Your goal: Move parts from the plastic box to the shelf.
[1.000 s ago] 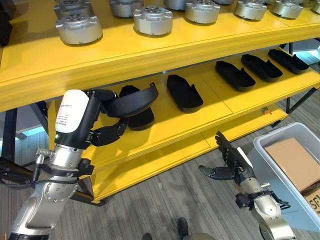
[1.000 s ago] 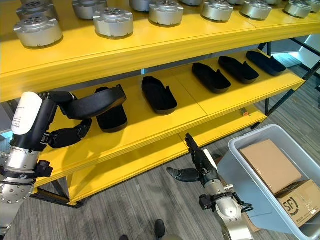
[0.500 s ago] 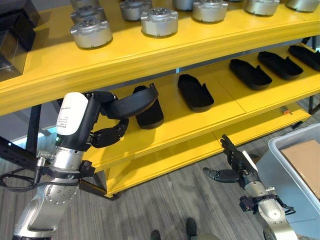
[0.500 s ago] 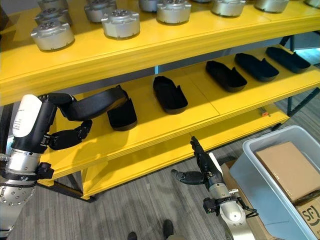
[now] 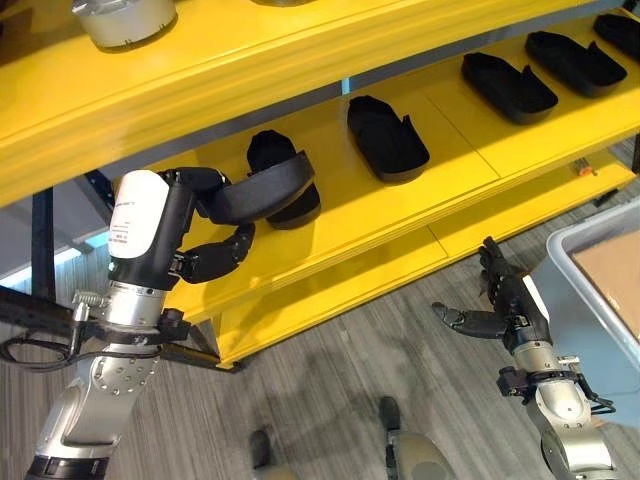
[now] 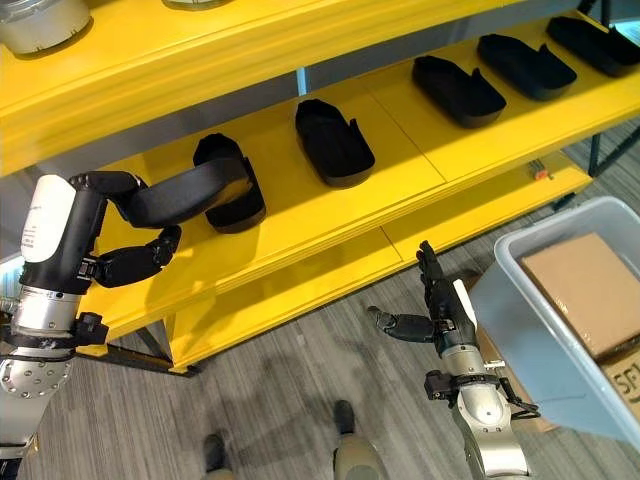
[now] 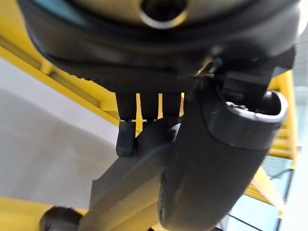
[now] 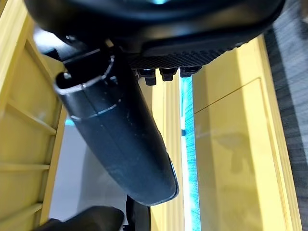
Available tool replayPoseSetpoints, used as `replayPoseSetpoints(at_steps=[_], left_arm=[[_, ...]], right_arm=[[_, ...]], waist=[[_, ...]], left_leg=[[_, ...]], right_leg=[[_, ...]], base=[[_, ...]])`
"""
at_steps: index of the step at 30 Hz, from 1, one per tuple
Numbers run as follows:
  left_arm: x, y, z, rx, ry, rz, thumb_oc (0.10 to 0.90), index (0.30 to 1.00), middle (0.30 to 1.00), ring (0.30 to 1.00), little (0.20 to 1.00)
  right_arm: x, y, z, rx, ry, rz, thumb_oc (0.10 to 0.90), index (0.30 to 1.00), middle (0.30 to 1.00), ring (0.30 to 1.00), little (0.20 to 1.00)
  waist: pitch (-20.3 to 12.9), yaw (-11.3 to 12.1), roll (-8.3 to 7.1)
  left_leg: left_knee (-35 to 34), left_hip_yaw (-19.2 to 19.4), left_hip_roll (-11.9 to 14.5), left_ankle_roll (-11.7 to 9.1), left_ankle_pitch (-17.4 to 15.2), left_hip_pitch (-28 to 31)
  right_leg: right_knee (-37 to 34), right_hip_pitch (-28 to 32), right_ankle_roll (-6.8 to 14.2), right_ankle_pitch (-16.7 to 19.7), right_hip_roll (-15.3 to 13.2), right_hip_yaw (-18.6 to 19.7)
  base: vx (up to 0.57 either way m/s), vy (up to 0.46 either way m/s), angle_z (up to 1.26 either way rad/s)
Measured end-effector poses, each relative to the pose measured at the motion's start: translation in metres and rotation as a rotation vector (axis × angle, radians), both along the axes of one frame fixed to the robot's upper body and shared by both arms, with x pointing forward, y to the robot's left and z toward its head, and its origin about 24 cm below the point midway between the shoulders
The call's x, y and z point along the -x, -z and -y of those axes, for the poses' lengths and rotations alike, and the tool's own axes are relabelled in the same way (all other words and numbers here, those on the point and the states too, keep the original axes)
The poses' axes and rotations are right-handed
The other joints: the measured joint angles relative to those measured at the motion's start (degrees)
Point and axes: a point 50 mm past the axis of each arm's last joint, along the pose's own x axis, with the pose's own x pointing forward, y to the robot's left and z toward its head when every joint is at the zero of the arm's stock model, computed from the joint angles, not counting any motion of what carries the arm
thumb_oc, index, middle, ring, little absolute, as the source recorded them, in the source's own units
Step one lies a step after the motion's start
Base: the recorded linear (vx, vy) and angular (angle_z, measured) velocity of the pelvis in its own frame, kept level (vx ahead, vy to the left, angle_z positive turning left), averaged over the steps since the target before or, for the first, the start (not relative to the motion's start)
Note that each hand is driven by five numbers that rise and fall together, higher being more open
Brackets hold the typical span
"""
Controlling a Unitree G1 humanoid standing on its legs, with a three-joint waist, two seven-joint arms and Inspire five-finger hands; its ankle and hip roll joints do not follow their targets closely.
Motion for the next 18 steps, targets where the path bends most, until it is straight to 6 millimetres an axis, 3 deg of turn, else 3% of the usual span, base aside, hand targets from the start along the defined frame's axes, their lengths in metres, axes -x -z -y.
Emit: replayPoseSetpoints(at_steps=[1,3,5,9,11,13,17,18], left_arm=[[0.001,0.001,0.004,-0.01,0.024,0.001,0.4,0.3,0.3,0.3,0.3],[0.002,-0.001,0.004,-0.029,0.027,0.0,0.4,0.3,0.3,0.3,0.3],[0.003,0.003,0.0,-0.058,0.001,-0.034,0.4,0.3,0.3,0.3,0.3],[0.005,0.009,-0.002,-0.105,-0.014,-0.07,0.4,0.3,0.3,0.3,0.3],[0.005,0.01,-0.002,-0.111,-0.018,-0.073,0.4,0.3,0.3,0.3,0.3],[0.005,0.009,-0.003,-0.113,-0.028,-0.071,0.4,0.3,0.3,0.3,0.3],[0.006,0.01,-0.007,-0.125,-0.057,-0.077,0.4,0.3,0.3,0.3,0.3],[0.008,0.011,-0.011,-0.138,-0.079,-0.079,0.4,0.3,0.3,0.3,0.3]], right_arm=[[0.006,0.008,-0.003,-0.032,0.011,-0.027,0.9,1.0,1.0,1.0,1.0],[0.015,0.022,-0.015,-0.068,-0.024,-0.081,0.9,1.0,1.0,1.0,1.0],[0.016,0.029,-0.028,-0.105,-0.058,-0.099,0.9,1.0,1.0,1.0,1.0],[0.014,0.026,-0.028,-0.109,-0.061,-0.084,0.9,1.0,1.0,1.0,1.0],[0.01,0.022,-0.029,-0.109,-0.06,-0.065,0.9,1.0,1.0,1.0,1.0],[0.007,0.021,-0.033,-0.13,-0.06,-0.049,0.9,1.0,1.0,1.0,1.0],[0.008,0.024,-0.035,-0.137,-0.06,-0.062,0.9,1.0,1.0,1.0,1.0],[0.008,0.024,-0.035,-0.137,-0.06,-0.063,0.9,1.0,1.0,1.0,1.0]], waist=[[0.1,-0.2,-1.16],[-0.3,0.9,-4.38],[-0.5,2.9,-6.06],[-0.6,4.5,-6.31],[-0.8,5.0,-7.2],[-1.8,4.9,-9.4],[-3.1,4.8,-11.8],[-3.9,4.7,-13.0]], left_leg=[[-0.5,-0.3,-1.8,-1.5,0.4,0.6],[-0.5,0.2,-6.0,0.5,-0.7,0.7],[-0.5,0.2,-9.1,1.9,-1.5,1.7],[-0.5,-0.3,-11.2,2.8,-2.0,3.3],[-0.5,-0.1,-12.5,3.5,-2.5,3.6],[-0.5,0.9,-13.5,3.9,-2.8,3.7],[-0.5,2.4,-13.7,4.1,-2.9,4.4],[-0.5,3.3,-13.5,4.0,-3.1,5.0]], right_leg=[[-0.4,0.6,0.8,0.2,-1.5,0.1],[-2.3,1.7,2.6,1.1,-5.7,0.3],[-3.7,3.3,3.7,1.8,-8.6,0.3],[-3.7,5.6,4.0,1.7,-10.8,0.0],[-3.7,5.8,4.5,1.8,-11.8,0.2],[-3.7,5.1,4.8,2.0,-12.9,1.0],[-3.7,4.7,5.1,1.9,-12.8,2.5],[-3.7,4.7,6.1,1.7,-12.8,3.4]], base=[[0.09,0.15,0.18],[0.14,0.243,0.23],[0.14,0.293,0.17],[0.06,0.21,0.14],[0.02,0.163,0.01],[0.04,0.173,-0.19],[0.02,0.082,-0.22],[0.03,0.037,-0.29]])
